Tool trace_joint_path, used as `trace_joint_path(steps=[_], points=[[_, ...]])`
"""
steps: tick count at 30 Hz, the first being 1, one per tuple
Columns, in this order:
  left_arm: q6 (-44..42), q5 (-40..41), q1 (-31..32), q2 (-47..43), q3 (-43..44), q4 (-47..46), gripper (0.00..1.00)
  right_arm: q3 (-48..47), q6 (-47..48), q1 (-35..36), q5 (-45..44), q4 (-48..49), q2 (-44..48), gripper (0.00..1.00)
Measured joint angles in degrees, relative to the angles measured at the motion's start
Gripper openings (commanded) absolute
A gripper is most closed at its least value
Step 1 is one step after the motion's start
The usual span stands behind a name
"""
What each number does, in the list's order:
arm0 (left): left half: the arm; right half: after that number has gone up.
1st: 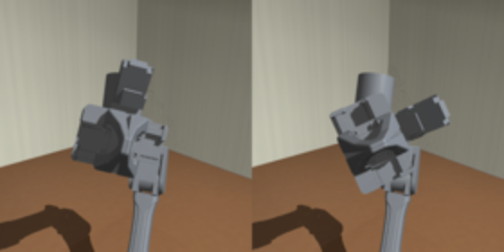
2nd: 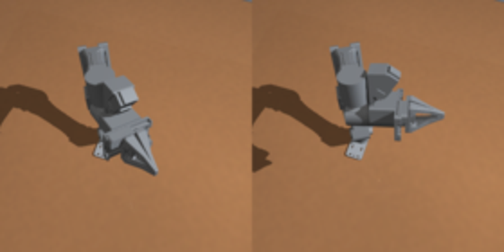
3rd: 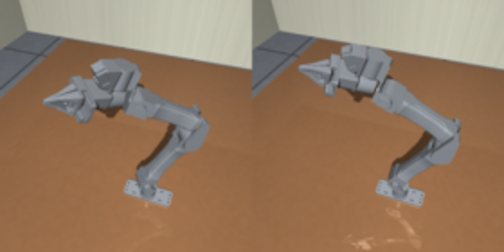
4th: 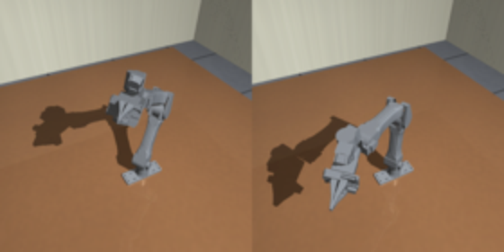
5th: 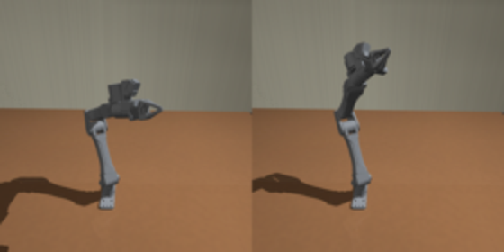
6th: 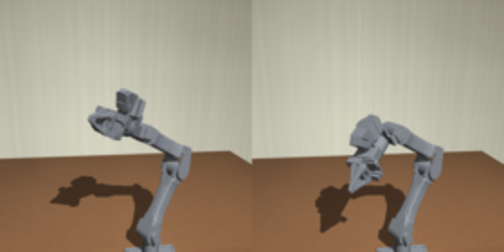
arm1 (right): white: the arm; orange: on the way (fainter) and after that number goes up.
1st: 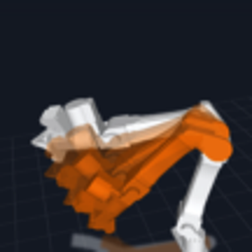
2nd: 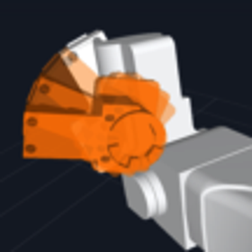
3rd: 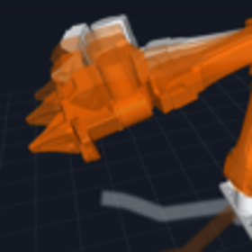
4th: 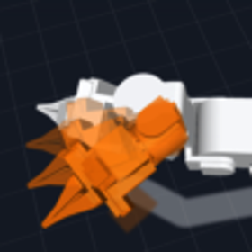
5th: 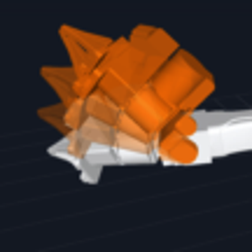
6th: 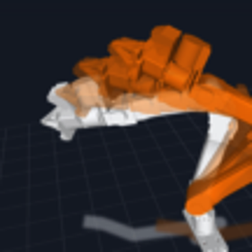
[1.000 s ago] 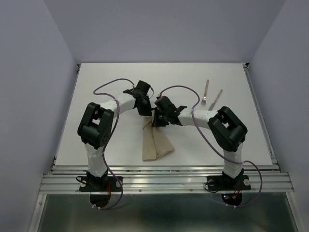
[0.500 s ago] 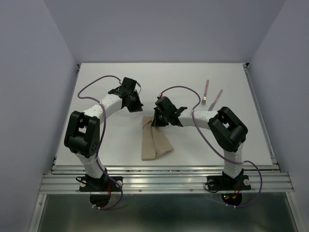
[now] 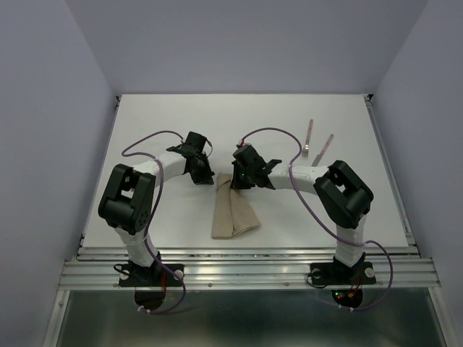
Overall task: Fold the napkin into a case and place the utensils inside
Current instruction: Fold the 2/3-rectangle-folded napkin at the center of the board.
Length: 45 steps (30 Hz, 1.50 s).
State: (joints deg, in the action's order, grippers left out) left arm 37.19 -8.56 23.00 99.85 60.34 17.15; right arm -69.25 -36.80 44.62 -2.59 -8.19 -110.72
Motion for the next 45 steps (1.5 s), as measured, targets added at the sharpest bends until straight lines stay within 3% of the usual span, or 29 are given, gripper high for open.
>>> trace_joint_path(steps=[17, 21, 27, 29, 32, 35, 37, 38, 41, 45], points=[[1.9, -4.1, 4.6, 3.1, 0.3, -4.2, 0.0, -0.5, 2.9, 0.0, -1.7, -7.7, 2.4, 0.01], [2.4, -4.1, 5.2, 3.3, 0.5, -4.1, 0.0, -1.4, 3.1, 0.0, -1.7, -9.4, 2.4, 0.19], [2.9, -3.9, 5.4, 3.6, 0.9, -4.1, 0.0, -1.5, 3.1, 0.0, -2.3, -10.0, 2.7, 0.22], [3.1, -3.8, 5.4, 3.8, 1.2, -3.9, 0.0, -1.3, 2.8, 0.0, -2.8, -10.4, 3.6, 0.34], [3.3, -3.6, 5.4, 4.0, 1.4, -3.8, 0.0, -0.8, 2.4, 0.0, -3.0, -10.8, 5.6, 0.35], [3.5, -3.5, 5.4, 4.2, 1.7, -3.7, 0.0, -0.1, 2.0, 0.0, -3.0, -10.8, 7.3, 0.34], [3.6, -3.4, 5.4, 4.3, 1.8, -3.6, 0.0, 0.5, 1.9, 0.0, -2.9, -10.7, 8.1, 0.24], [3.7, -3.3, 5.4, 4.3, 1.9, -3.6, 0.0, 0.7, 1.8, 0.0, -2.9, -10.7, 8.3, 0.15], [3.8, -3.2, 5.4, 4.3, 2.0, -3.6, 0.0, 1.2, 1.3, 0.0, -2.7, -10.6, 8.3, 0.07], [3.9, -3.2, 5.4, 4.3, 2.0, -3.6, 0.0, 1.3, 1.0, 0.0, -2.3, -10.6, 8.3, 0.07]])
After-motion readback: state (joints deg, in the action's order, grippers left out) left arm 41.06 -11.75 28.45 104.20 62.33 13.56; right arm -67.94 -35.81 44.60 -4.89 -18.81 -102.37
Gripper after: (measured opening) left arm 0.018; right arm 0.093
